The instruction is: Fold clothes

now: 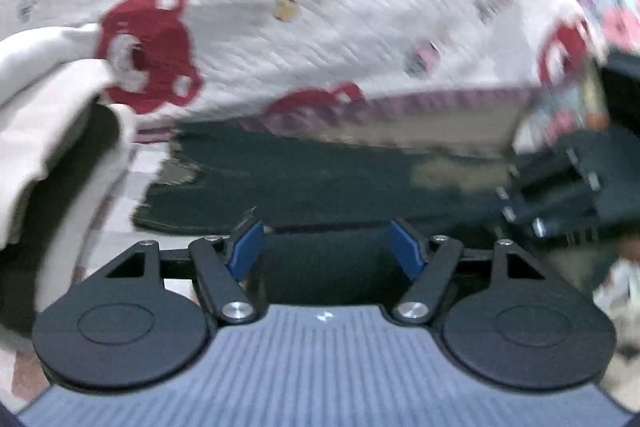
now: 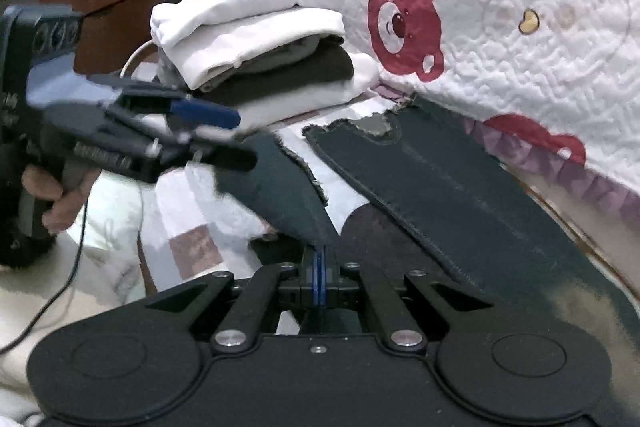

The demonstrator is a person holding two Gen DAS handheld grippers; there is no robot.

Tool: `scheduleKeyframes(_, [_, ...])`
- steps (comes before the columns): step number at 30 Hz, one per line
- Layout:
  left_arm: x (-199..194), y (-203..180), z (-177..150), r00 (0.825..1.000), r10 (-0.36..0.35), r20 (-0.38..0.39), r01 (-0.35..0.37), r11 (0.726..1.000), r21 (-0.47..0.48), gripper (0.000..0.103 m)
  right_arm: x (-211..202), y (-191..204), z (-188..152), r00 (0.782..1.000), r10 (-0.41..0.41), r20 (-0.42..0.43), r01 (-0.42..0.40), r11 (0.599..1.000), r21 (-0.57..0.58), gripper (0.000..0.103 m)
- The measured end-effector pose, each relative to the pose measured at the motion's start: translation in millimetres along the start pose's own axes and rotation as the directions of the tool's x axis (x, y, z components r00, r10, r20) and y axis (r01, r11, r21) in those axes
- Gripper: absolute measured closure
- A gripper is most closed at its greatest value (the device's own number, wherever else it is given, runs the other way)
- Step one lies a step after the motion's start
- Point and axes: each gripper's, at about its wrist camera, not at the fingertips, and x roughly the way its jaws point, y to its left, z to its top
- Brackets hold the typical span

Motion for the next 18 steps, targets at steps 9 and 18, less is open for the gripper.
scheduleKeyframes(9, [52.8,-51.2,-35.5,0.986,0.041,-0.162,-0.002,0.972,0.234,0.033,1.2,-18.3,-12.7,0.988,0.152,0.025,-0.153,0.984,0.094,0.101])
scheduleKeyframes(18, [38.2,-38.7,-16.6,0.992,0.124,-0.032,-0.117,0.978,0.175,0.093,-8.0,-57.4,-41.5,0.975,0.162,0.154,-0.204,0.923,0.326,0.093])
